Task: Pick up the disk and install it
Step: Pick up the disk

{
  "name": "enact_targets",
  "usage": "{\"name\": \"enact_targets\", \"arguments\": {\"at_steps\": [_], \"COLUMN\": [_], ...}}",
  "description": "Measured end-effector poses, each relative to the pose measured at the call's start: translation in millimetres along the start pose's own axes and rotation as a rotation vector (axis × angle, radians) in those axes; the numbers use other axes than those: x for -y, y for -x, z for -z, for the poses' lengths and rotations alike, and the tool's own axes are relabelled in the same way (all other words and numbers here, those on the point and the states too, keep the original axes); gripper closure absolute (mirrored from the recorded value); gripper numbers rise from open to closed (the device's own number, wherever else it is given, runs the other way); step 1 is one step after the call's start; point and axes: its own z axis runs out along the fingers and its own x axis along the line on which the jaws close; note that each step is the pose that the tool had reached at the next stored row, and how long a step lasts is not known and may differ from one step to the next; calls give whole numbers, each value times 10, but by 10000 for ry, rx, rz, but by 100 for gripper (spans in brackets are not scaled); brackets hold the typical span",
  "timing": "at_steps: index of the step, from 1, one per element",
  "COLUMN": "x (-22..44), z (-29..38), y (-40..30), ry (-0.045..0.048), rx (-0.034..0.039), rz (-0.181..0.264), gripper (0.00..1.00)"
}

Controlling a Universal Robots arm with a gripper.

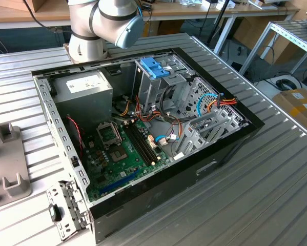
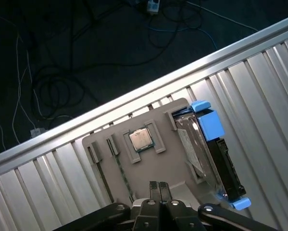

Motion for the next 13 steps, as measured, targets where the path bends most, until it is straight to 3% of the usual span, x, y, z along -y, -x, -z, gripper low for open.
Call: {"name": "enact_targets", "arguments": {"at_steps": [13], "x": [0], "z": [0], "y": [0], "ry": [-18], "rx": [-32], "rz": [726], "gripper": [90]}}
